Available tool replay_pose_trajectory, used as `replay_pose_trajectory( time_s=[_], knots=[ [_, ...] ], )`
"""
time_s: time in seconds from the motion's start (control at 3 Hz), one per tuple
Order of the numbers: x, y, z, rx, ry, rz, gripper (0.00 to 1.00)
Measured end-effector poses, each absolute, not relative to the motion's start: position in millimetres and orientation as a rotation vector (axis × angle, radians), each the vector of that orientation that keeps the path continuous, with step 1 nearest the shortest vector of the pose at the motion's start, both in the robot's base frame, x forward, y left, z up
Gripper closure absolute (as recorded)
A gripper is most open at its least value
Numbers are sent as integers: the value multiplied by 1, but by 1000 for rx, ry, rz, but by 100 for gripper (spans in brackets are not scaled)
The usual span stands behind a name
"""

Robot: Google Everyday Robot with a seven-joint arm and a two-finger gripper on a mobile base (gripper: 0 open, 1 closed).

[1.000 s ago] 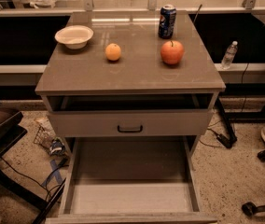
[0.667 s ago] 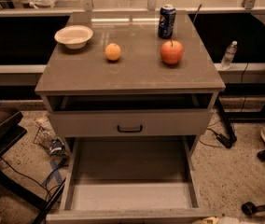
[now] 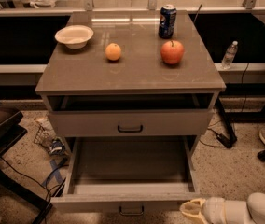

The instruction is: Close middle drawer

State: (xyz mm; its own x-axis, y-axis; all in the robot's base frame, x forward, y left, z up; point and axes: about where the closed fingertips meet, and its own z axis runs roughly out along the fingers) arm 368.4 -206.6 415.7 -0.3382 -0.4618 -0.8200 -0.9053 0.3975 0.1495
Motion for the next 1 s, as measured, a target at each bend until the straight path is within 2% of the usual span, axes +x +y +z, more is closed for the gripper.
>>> replay_pose_trajectory(
  time_s=[0.33, 1.0],
  knots=[
    [400, -188, 414, -1197, 1933, 815, 100],
    [426, -185, 409, -1232, 1937, 832, 100]
  ],
)
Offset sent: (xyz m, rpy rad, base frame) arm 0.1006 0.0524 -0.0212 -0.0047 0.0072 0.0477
